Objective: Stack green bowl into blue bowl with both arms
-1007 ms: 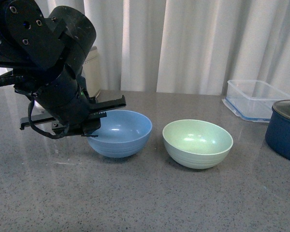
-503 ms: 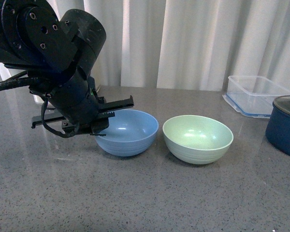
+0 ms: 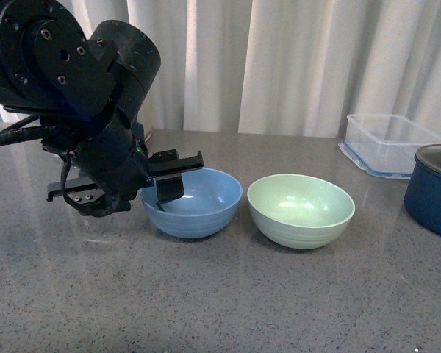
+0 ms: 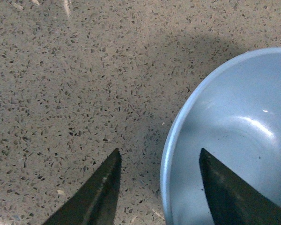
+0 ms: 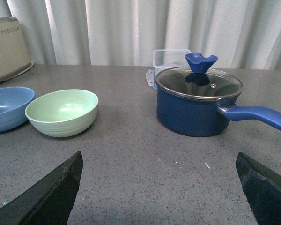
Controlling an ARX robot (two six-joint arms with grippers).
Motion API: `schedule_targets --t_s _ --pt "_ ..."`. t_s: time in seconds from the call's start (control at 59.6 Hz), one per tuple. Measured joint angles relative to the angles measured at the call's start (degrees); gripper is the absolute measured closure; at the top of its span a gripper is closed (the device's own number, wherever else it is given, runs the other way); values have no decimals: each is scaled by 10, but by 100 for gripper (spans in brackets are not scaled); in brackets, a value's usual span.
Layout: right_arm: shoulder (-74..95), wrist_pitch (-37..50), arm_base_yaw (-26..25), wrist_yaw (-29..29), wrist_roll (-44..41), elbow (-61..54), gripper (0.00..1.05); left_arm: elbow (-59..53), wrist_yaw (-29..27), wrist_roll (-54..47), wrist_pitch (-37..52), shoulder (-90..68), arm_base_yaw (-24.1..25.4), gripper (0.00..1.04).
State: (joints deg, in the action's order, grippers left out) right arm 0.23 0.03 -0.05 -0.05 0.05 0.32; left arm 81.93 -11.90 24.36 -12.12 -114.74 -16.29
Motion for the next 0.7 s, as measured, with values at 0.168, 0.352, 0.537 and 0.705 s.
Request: schedule_targets --t_s 0.168,0.352,0.537,0.705 --pt "0 0 0 0 0 0 10 -68 -32 -44 64 64 8 23" --pt "0 0 0 0 0 0 10 -211 -44 -110 149 224 25 8" --pt "0 0 0 0 0 0 10 -401 -49 -138 115 415 33 7" --pt "0 0 0 -1 0 0 10 -463 -51 -143 103 489 33 7"
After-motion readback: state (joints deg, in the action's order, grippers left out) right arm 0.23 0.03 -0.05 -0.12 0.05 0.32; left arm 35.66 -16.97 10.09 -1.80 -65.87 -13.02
